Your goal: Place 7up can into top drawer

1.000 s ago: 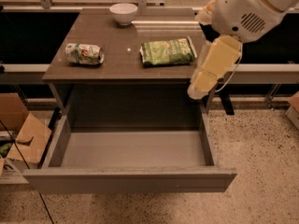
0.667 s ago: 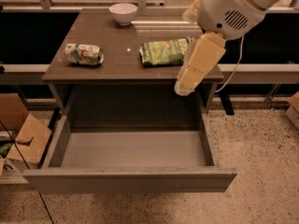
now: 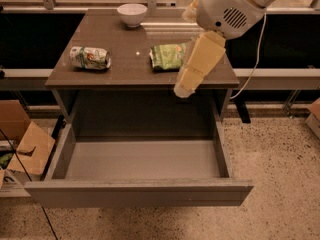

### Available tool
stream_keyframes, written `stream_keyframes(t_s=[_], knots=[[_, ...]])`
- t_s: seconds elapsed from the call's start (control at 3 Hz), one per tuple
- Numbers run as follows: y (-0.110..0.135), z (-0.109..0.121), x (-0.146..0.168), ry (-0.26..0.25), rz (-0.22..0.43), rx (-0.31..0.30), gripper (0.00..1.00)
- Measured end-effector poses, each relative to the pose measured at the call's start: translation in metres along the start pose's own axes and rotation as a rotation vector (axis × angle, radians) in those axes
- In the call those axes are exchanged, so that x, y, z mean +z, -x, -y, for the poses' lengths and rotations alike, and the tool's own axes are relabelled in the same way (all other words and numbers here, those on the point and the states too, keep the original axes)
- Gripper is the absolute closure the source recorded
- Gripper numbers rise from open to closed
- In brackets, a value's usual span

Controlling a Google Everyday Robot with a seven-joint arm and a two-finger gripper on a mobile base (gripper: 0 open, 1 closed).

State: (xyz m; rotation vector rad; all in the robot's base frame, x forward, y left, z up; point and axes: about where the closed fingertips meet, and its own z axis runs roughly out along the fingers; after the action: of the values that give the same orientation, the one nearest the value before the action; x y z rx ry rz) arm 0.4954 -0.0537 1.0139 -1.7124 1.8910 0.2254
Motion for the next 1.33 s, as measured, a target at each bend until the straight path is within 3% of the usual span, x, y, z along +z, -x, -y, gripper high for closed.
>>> stream_keyframes(t_s=[0.67,1.33], knots=[[0.011,0.006,0.036,0.007,0.04,0.001,0.0],[0.01,0.023,0.087,0.038,0.121,0.046,0.0]])
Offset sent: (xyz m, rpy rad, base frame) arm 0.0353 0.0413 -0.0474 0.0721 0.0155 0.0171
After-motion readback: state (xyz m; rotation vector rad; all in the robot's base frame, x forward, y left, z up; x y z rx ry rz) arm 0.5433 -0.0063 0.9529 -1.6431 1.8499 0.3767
